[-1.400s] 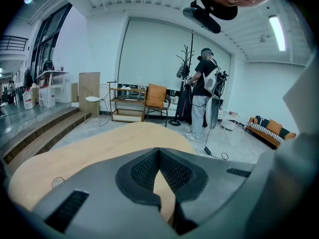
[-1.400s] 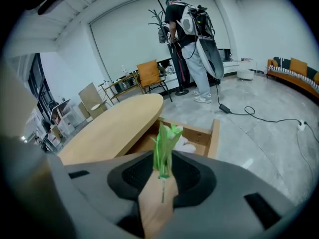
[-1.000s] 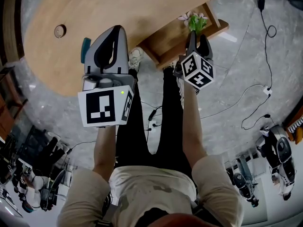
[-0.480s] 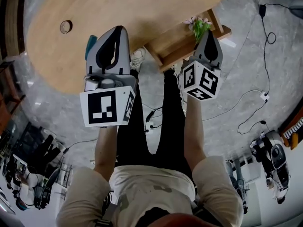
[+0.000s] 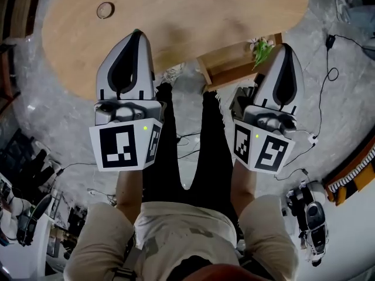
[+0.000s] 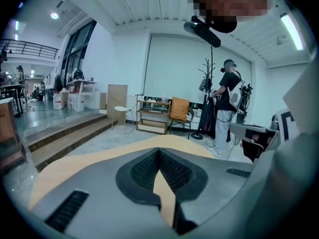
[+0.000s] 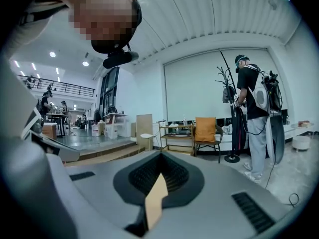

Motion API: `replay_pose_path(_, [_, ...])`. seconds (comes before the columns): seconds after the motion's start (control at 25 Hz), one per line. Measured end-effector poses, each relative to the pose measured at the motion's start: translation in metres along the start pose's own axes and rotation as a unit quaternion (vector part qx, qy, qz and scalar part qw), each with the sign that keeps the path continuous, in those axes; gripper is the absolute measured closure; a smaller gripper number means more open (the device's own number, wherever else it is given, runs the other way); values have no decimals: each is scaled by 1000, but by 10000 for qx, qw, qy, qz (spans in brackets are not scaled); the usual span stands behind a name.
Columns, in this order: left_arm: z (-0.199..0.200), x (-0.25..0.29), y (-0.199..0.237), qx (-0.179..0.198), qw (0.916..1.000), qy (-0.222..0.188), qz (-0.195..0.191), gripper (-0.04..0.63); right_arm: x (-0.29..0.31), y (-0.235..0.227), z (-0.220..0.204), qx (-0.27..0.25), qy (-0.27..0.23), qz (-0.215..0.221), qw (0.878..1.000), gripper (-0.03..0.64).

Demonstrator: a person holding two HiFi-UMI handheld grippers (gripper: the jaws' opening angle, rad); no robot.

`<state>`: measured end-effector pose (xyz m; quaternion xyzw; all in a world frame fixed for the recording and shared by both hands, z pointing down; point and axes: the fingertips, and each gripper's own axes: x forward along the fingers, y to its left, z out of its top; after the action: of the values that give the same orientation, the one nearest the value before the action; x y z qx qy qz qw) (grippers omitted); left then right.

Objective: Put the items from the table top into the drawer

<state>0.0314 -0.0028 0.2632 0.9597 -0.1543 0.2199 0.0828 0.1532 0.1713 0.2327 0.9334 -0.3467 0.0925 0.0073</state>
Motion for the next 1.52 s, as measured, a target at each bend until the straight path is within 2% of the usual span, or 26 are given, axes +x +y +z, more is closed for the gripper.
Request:
replay_pose_path(0.12, [1,-8,20,-77,9998,-38,170,588,11,22,-4,-51,93,248,9996,612])
replay_pose_path(0.16, [1,-10,28,-150,9996,-57,242,588,15,34,-7,-135,161,457,9987,612])
replay_pose_path(0.24, [1,-19,45,-373,9983,-119,435,588,26,68,-15,-453,375,1199,9910,612])
replay_pose_path(0.32, [-1,-30,63,-536,9961,-195,671,588,35,117,-26,-924,607,2248,9681,612])
replay_pose_path(0.36, [-1,-36,73,-568,9951,-224,781,588,37,145,-33,-1176,704,2820,9496,612])
replay_pose_path(0.4, [-3,-42,83,-594,9940,-245,884,588,36,174,-41,-1419,808,3405,9259,612])
replay_pose_path(0.44, [-5,-49,93,-644,9926,-262,998,588,31,201,-51,-1672,941,4011,8957,592])
replay_pose_path(0.48, [-9,-56,104,-733,9903,-277,1144,588,25,225,-65,-1970,1094,4629,8573,518])
replay_pose_path(0.52, [-13,-63,115,-864,9870,-296,1326,588,17,246,-79,-2331,1242,5221,8110,416])
replay_pose_path(0.6, [-24,-80,136,-1154,9778,-336,1718,588,3,277,-111,-3176,1494,6144,7066,371])
replay_pose_path(0.68, [-38,-98,156,-1337,9696,-347,2018,588,-9,296,-145,-3983,1732,6651,6075,357])
replay_pose_path(0.8, [-66,-126,182,-1539,9580,-285,2402,588,-17,311,-199,-4949,1978,6965,4804,357])
replay_pose_path(0.88, [-86,-143,196,-1732,9475,-224,2679,588,-16,314,-233,-5461,2112,7033,4032,359])
replay_pose_path(0.92, [-95,-151,201,-1824,9422,-197,2803,588,-14,315,-248,-5628,2205,7049,3711,359])
replay_pose_path(0.96, [-103,-158,205,-1905,9375,-172,2908,588,-12,315,-260,-5749,2304,7050,3453,359])
replay_pose_path(1.0, [-111,-165,209,-1970,9335,-151,2992,588,-10,316,-270,-5860,2386,7031,3246,359])
replay_pose_path(1.08, [-124,-178,213,-2072,9275,-115,3111,588,-7,318,-284,-6084,2472,6952,2922,359])
replay_pose_path(1.2, [-138,-191,218,-2214,9198,-97,3239,588,-5,321,-299,-6304,2543,6856,2604,359])
replay_pose_path(1.32, [-145,-195,222,-2294,9154,-105,3307,588,2,323,-310,-6504,2518,6751,2404,362])
replay_pose_path(1.4, [-145,-196,225,-2322,9137,-158,3333,588,6,326,-310,-6637,2456,6670,2329,416])
replay_pose_path(1.52, [-146,-198,229,-2367,9114,-205,3359,588,6,328,-310,-6849,2403,6530,2162,426])
